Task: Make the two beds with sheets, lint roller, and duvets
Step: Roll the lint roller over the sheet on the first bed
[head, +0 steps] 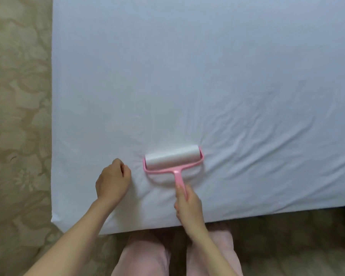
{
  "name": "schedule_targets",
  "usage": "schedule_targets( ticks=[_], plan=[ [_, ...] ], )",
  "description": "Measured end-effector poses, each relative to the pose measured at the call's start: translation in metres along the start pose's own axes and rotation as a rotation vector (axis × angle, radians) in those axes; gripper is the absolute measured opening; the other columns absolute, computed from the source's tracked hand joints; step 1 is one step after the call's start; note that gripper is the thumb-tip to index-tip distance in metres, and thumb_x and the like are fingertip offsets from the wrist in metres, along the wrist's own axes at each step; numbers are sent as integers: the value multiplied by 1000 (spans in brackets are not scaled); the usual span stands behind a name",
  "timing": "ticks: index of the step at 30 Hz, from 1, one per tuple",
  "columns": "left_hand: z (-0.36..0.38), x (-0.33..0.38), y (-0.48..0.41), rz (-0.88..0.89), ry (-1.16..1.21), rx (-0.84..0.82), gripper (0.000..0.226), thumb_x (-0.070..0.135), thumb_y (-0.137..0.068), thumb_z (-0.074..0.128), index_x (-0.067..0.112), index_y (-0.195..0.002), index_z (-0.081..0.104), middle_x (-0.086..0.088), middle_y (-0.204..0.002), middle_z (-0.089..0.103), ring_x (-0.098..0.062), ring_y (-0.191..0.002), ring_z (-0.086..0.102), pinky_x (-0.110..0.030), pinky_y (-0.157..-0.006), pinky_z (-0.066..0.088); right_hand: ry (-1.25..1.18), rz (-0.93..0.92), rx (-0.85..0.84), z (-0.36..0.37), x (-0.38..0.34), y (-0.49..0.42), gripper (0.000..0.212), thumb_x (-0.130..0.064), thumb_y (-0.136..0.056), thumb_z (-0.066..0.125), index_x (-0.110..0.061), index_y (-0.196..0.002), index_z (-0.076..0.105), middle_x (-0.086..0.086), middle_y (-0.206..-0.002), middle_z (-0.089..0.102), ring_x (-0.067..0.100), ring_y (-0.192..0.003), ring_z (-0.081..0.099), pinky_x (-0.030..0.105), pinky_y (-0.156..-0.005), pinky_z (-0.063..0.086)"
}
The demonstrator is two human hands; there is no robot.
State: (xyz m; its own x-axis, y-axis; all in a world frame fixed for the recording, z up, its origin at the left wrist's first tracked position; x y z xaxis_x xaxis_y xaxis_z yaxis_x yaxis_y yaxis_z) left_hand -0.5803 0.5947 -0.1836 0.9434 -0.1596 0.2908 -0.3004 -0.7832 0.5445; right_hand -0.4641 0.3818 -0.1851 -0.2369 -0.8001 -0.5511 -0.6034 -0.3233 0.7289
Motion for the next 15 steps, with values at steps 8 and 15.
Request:
schedule_targets(
  ticks=[8, 15],
  plan=[
    [29, 45, 23, 40, -73, -73, 22, 19, -94, 41, 11, -74, 43, -4, -65, 52, -18, -55, 44, -28, -47, 29, 56, 139, -59, -77, 61, 81, 67, -79, -66, 56, -12, -69, 55, -1, -46, 44, 10, -42, 40, 22, -47, 34],
    [51, 103, 21, 117, -103, -32, 20, 20, -93, 41, 9, -77, 47, -4, -67, 54, -22, -61, 50, -29, -50, 32, -145, -217, 155, -134, -150, -136, 34, -42, -95, 42, -21, -69, 48, 1, -63, 54, 21, -56, 49, 33, -55, 40]
  ],
)
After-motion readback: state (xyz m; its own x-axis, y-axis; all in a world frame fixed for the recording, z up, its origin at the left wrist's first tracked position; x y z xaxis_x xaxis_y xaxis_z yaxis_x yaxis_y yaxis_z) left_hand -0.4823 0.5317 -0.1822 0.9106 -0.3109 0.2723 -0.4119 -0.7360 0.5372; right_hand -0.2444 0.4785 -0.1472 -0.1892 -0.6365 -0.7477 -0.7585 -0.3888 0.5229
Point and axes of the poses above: each hand's wrist, its own y-axis away from the middle knuckle, its own z-axis out of the palm, x = y × z, the point moved 7 cm from there along -y, towards the middle knuckle
